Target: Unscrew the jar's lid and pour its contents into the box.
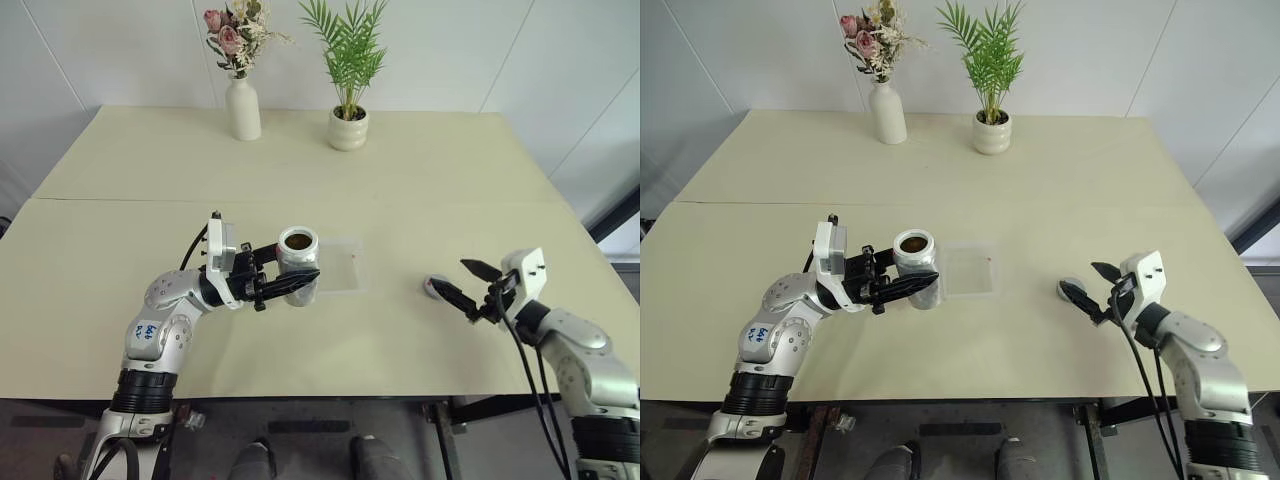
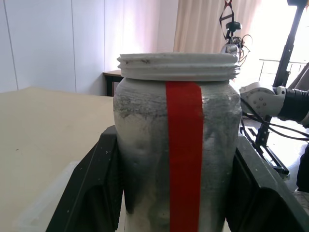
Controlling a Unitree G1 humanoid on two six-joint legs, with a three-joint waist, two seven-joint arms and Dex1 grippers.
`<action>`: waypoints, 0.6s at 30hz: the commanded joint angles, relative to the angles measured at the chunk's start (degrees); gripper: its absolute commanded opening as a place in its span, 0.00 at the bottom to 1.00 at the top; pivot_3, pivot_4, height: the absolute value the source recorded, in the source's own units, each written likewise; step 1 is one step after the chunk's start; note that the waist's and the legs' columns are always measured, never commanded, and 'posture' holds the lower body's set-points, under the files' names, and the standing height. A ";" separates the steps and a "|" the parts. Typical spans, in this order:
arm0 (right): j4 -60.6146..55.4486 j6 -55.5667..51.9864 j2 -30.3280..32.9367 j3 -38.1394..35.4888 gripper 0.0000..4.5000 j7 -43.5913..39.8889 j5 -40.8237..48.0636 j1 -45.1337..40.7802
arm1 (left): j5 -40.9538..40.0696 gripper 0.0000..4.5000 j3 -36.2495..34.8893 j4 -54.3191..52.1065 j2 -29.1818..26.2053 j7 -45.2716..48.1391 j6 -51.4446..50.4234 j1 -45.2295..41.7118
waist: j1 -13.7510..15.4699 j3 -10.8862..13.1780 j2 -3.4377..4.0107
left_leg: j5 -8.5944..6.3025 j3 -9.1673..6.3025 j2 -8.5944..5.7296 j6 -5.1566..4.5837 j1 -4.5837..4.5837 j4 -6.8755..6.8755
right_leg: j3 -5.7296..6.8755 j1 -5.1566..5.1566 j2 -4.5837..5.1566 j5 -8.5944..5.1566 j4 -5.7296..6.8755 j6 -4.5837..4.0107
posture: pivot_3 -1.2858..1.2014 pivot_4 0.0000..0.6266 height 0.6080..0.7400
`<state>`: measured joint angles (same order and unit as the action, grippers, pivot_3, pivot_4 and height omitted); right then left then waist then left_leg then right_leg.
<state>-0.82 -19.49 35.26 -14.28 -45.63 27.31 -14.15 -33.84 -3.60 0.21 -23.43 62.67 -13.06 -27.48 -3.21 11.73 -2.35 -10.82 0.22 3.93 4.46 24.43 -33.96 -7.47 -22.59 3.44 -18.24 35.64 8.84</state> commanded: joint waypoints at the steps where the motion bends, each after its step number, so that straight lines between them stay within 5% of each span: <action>1: -8.19 -5.03 4.03 -1.27 0.99 -3.88 6.15 -3.78 | -1.28 0.49 -1.83 -1.59 -0.78 -0.10 0.44 -0.96 | -0.08 0.00 0.01 | 0.00 -0.01 0.00 0.00 -0.01 0.00 | 0.00 0.01 -0.01 0.00 0.00 0.00 | 0.52 0.24 1.00; 9: -11.13 -11.33 8.23 8.22 0.99 -14.53 9.15 -15.96 | -0.19 0.49 -2.76 1.25 -2.04 -0.05 1.14 -2.85 | 0.04 0.01 0.01 | 0.00 -0.03 0.00 0.00 -0.03 -0.01 | 0.01 0.03 0.00 0.00 -0.01 0.00 | 0.52 0.24 1.00; 18: -0.09 -4.56 8.46 15.87 0.99 -22.71 0.88 -20.79 | 1.68 0.49 -3.78 5.25 -3.11 -0.34 3.92 -6.00 | 0.19 0.01 0.01 | -0.01 -0.02 0.00 -0.01 0.00 0.01 | 0.03 0.01 0.00 -0.01 -0.05 -0.01 | 0.52 0.24 1.00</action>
<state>-1.70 -26.37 42.41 1.85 -66.45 29.67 -35.08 -32.50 -6.23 5.75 -25.82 62.53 -10.66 -32.01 -3.02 11.74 -2.33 -10.83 0.20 3.93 4.45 24.44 -33.96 -7.44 -22.58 3.44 -18.25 35.58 8.83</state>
